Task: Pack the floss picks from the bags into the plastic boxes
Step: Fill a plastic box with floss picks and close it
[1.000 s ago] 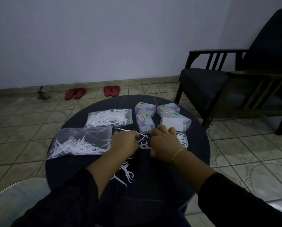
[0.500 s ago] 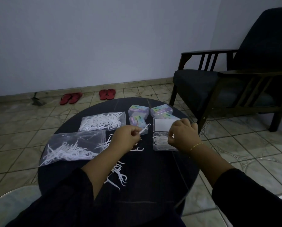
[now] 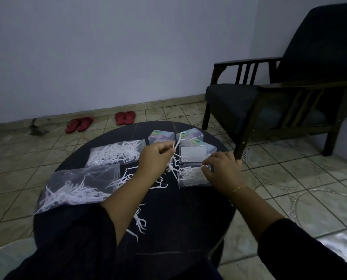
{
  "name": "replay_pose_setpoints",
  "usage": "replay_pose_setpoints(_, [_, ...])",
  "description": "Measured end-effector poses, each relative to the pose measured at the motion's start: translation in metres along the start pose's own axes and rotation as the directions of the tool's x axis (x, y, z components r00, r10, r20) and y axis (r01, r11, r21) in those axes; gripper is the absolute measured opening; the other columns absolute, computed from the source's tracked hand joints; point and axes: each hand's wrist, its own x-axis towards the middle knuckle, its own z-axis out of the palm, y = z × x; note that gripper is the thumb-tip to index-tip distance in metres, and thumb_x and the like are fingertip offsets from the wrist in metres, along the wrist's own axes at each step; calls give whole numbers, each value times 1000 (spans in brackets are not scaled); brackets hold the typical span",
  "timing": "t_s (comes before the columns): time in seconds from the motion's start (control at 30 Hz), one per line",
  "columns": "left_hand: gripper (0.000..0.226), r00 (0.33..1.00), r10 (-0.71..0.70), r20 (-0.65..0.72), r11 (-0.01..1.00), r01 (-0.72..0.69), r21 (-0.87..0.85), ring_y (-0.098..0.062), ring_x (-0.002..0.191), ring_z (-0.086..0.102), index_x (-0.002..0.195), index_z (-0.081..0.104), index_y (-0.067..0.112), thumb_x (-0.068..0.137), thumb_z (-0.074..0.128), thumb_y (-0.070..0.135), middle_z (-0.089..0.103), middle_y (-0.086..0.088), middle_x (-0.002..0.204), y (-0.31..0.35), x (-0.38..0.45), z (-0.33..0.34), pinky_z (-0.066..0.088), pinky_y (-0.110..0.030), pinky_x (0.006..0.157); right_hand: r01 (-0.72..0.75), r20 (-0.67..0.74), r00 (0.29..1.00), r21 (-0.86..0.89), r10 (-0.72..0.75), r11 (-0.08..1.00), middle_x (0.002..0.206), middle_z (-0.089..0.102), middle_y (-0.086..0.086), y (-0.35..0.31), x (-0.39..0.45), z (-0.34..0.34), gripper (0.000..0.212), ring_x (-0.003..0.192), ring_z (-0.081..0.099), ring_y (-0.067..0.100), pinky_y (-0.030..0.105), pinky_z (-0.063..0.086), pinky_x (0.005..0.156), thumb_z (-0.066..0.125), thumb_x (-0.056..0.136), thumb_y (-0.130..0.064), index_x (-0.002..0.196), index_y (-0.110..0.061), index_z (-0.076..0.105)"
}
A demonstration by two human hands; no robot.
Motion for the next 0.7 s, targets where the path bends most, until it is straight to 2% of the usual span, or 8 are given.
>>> replay_pose_setpoints(0.07, [25,1000,-3,7,1000,3,-25,2,85,61,113,69,12,88,65,12,68,5,101,1,1,6,44,-3,75,3,1,1000,40,-3,999,130,49,-9,-2,-2,0,30,124,32,16,34,26,95,50,93,-42,120,-33,59])
replay_pose_setpoints(0.17, [25,999,-13,35,998,15,-66,12,80,57,113,69,13,88,65,11,67,8,96,0,0,14,42,1,68,10,17,1000,56,-11,998,137,43,-8,-9,-4,1,44,128,29,16,35,25,99,53,90,-46,132,-34,48])
replay_pose_setpoints(0.27, [26,996,-36,78,997,41,-66,2,83,62,114,68,15,88,65,14,69,5,100,-2,0,20,45,-2,67,12,30,999,83,-14,996,142,38,-6,-17,-2,3,54,131,26,17,36,24,101,53,89,-50,139,-35,39])
replay_pose_setpoints(0.37, [27,991,-52,124,993,65,-100,-4,87,64,115,67,15,88,65,12,70,2,101,-4,0,24,47,-6,72,14,35,999,104,-18,995,142,38,-7,-23,3,6,51,131,25,18,37,24,100,52,88,-54,135,-38,45])
replay_pose_setpoints(0.5, [28,983,-65,170,988,88,-130,-10,96,65,116,66,14,89,64,10,71,-1,104,-8,0,27,50,-19,83,-8,72,997,128,-1,992,139,42,-7,-28,9,5,39,129,26,19,37,24,96,51,90,-50,124,-34,59])
replay_pose_setpoints(0.6, [29,983,-55,174,995,68,-68,-5,88,64,117,65,15,89,63,9,69,4,97,-12,-2,26,48,-11,73,12,67,998,65,-16,998,135,46,-7,-27,10,2,34,126,29,19,36,26,92,47,94,-46,120,-31,62])
replay_pose_setpoints(0.7, [30,983,-4,182,997,-11,80,-7,87,62,119,64,13,89,63,10,65,7,95,-17,-5,22,45,-4,69,39,35,999,-71,-37,997,135,45,-5,-21,9,-1,34,126,29,20,37,27,95,44,96,-41,123,-29,60])
